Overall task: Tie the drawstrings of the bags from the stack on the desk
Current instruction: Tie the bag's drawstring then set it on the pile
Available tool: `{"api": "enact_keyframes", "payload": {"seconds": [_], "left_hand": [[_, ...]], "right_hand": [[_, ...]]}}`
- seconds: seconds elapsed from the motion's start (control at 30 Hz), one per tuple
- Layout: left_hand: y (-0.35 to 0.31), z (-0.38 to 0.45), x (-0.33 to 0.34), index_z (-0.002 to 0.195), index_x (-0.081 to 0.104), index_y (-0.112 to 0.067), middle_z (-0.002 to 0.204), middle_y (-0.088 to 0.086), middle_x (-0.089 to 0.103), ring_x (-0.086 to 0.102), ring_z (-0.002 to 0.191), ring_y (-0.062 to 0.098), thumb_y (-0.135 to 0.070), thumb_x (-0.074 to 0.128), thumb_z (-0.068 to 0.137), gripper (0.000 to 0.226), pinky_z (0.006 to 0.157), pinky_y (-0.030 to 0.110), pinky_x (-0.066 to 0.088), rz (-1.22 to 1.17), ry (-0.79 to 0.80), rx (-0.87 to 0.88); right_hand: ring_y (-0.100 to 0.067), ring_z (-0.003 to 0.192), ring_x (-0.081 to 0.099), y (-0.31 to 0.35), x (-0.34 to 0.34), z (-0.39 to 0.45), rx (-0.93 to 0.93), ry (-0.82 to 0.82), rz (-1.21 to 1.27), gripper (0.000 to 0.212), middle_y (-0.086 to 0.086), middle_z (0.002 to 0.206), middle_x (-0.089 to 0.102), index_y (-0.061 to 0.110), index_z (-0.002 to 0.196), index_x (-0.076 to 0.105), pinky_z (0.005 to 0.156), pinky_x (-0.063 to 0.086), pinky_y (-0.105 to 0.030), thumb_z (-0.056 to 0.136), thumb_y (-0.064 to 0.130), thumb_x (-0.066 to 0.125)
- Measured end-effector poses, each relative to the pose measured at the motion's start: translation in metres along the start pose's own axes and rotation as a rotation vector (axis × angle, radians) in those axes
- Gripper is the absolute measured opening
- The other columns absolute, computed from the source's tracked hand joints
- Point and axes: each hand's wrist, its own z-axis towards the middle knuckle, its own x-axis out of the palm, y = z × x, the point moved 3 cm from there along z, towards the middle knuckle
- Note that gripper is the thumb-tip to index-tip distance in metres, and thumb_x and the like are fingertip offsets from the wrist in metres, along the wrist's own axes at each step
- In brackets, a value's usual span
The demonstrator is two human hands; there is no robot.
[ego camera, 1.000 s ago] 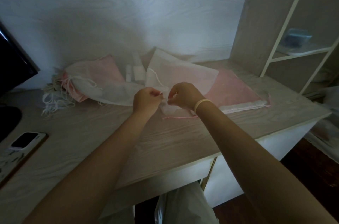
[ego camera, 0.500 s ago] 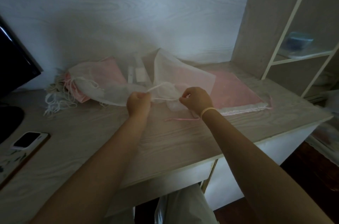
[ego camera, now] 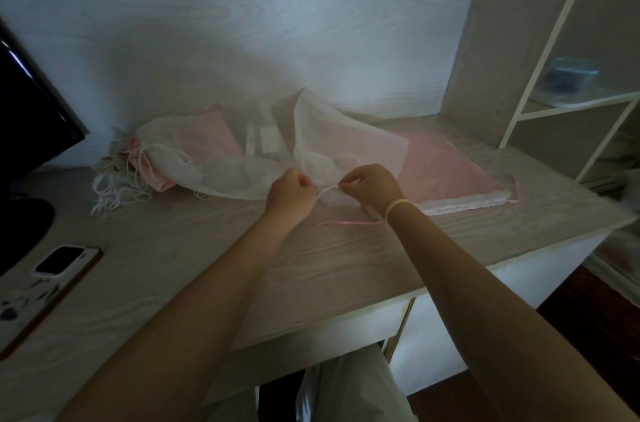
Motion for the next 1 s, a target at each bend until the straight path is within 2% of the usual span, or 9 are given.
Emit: {"api": "enact_keyframes", "payload": {"seconds": [0.13,0.23,0.37,0.47,0.57,0.63,0.73,0.87,1.0], "left_hand": [[0.0,0.003,0.013,0.091,0.062,-0.005,0.081,0.009,0.07,0.067,0.073,0.024,-0.029,0.058,0.07,0.032,0.07,0.036,0.056,-0.263,0.099,-0.153],[-0.007,0.0,0.013,0.073,0.059,-0.007,0.061,0.009,0.053,0.048,0.046,0.023,-0.028,0.052,0.084,0.024,0.047,0.025,0.04,-0.25,0.194,-0.228],[-0.015,0.001,0.001,0.074,0.063,-0.011,0.075,0.006,0.056,0.053,0.073,0.024,-0.022,0.055,0.086,0.018,0.063,0.031,0.041,-0.191,0.111,-0.097],[-0.022,-0.001,-0.002,0.082,0.069,-0.01,0.063,-0.004,0.058,0.053,0.063,0.014,-0.022,0.063,0.084,0.014,0.062,0.028,0.041,-0.327,0.023,0.069],[-0.027,-0.001,0.007,0.09,0.073,-0.012,0.048,-0.01,0.053,0.047,0.045,0.004,-0.023,0.064,0.09,0.014,0.05,0.02,0.038,-0.333,0.096,0.149],[-0.027,0.003,0.014,0.093,0.075,-0.009,0.058,-0.001,0.06,0.049,0.049,0.007,-0.021,0.062,0.092,0.018,0.052,0.021,0.039,-0.323,0.102,0.155],[-0.022,0.01,0.018,0.088,0.076,-0.011,0.075,0.001,0.068,0.057,0.066,0.009,-0.024,0.062,0.092,0.02,0.059,0.019,0.04,-0.175,0.062,0.169],[-0.019,0.016,0.016,0.065,0.065,-0.019,0.064,-0.003,0.061,0.054,0.06,0.012,-0.03,0.06,0.09,0.028,0.056,0.025,0.036,-0.018,0.113,0.168],[-0.018,0.015,0.017,0.07,0.065,-0.003,0.065,0.009,0.058,0.054,0.062,0.02,-0.03,0.057,0.088,0.033,0.061,0.031,0.038,0.098,0.218,0.207]], "right_hand": [[-0.009,0.081,0.057,-0.005,0.002,-0.001,0.011,-0.015,0.045,0.015,-0.004,0.095,0.073,0.016,0.093,0.076,0.074,0.039,-0.019,0.083,0.024,0.069],[-0.009,0.082,0.057,-0.007,0.004,0.002,0.014,-0.027,0.052,0.015,-0.004,0.095,0.073,0.016,0.093,0.077,0.075,0.04,-0.02,0.082,0.025,0.07],[-0.013,0.085,0.06,-0.009,0.008,0.005,0.02,-0.031,0.047,0.014,-0.003,0.095,0.072,0.018,0.092,0.076,0.077,0.042,-0.021,0.082,0.026,0.07],[-0.009,0.082,0.057,-0.008,0.009,0.007,0.003,-0.021,0.049,0.015,-0.001,0.094,0.072,0.019,0.093,0.077,0.076,0.04,-0.019,0.083,0.027,0.07],[-0.009,0.088,0.061,-0.007,0.012,0.008,-0.021,0.027,0.065,0.018,0.0,0.1,0.073,0.019,0.098,0.077,0.08,0.041,-0.019,0.083,0.027,0.069],[-0.012,0.092,0.063,-0.004,0.012,0.007,-0.045,0.057,0.056,0.021,-0.002,0.102,0.073,0.017,0.102,0.075,0.081,0.042,-0.02,0.084,0.025,0.068],[-0.016,0.074,0.061,0.0,0.005,0.005,-0.01,0.075,0.167,0.026,-0.007,0.091,0.068,0.017,0.108,0.068,0.067,0.045,-0.023,0.082,0.013,0.063],[-0.015,0.049,0.045,0.011,-0.017,0.002,0.032,0.121,0.51,0.026,-0.009,0.072,0.061,0.01,0.109,0.063,0.045,0.038,-0.025,0.083,0.006,0.063],[-0.014,0.067,0.054,0.042,-0.036,0.006,-0.067,0.102,0.577,0.027,0.0,0.071,0.065,0.015,0.105,0.068,0.063,0.042,-0.025,0.08,0.008,0.063]]}}
